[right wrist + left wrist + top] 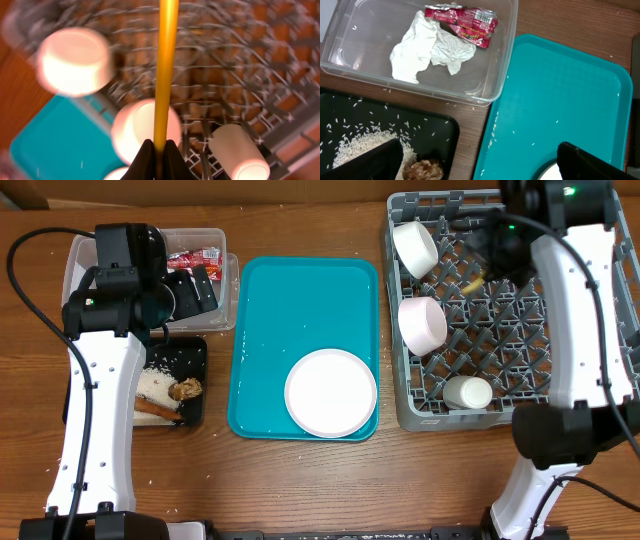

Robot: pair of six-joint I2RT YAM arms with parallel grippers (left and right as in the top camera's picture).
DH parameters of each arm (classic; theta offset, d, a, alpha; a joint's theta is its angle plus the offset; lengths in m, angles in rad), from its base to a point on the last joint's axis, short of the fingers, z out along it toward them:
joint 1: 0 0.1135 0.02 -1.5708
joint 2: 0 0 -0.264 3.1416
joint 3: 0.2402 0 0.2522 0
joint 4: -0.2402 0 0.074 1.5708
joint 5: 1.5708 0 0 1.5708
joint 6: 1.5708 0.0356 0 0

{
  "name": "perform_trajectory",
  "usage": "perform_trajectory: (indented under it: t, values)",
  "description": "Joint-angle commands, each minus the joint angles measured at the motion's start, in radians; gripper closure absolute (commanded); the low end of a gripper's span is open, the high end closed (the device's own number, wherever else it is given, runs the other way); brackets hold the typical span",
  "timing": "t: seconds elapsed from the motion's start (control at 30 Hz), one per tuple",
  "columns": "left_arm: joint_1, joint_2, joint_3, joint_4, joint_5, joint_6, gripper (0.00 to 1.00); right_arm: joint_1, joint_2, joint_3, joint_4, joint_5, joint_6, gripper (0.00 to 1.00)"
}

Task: Sort waste into correct bins and load items into the dishwasher
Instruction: 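Lower the yellow spoon into the rack and open the right gripper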

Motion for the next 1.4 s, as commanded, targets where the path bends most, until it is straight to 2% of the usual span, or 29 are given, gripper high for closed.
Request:
perform_trajectory:
  t: [0.0,0.23,0.4,0.53,0.8,1.13,1.2,1.23,1.27,1.3,1.37]
  values:
    - [-0.001,0.0,0.023,-0.002,0.014,-0.007,0.0,-0.037,0.01,-0.085,-0.001,0.035,0.223,0.96]
    - [-0.001,0.0,0.023,-0.002,0.014,-0.007,0.0,-0.069,0.01,-0.346,-0.002,0.035,0.507,0.96]
    - [-0.001,0.0,0.023,-0.002,0.014,-0.007,0.0,-0.069,0.01,-0.466,0.018,0.035,0.625,0.96]
    - [-0.001,0.0,0.023,-0.002,0.014,-0.007,0.0,-0.069,0.009,-0.491,0.072,0.059,0.596,0.96]
    - [-0.001,0.0,0.023,-0.002,0.014,-0.007,0.0,-0.069,0.009,-0.491,0.142,0.099,0.354,0.96]
    - [-0.001,0.0,0.023,-0.002,0.014,-0.007,0.0,-0.066,0.009,-0.491,0.088,0.094,0.333,0.88]
    - [-0.001,0.0,0.023,-0.002,0.014,-0.007,0.0,-0.064,0.009,-0.49,0.089,0.094,0.297,0.8]
    - [-0.001,0.0,0.023,-0.002,0.014,-0.007,0.0,-0.064,0.009,-0.489,0.091,0.09,0.268,0.68]
    - [-0.001,0.0,0.023,-0.002,0.014,-0.007,0.0,-0.064,0.009,-0.489,0.099,0.081,0.233,0.2]
    - [-0.001,0.0,0.023,-0.002,0.014,-0.007,0.0,-0.064,0.009,-0.489,0.107,0.073,0.207,0.0]
    - [-0.001,0.0,0.023,-0.002,0.014,-0.007,0.0,-0.064,0.009,-0.488,0.13,0.048,0.132,0.0]
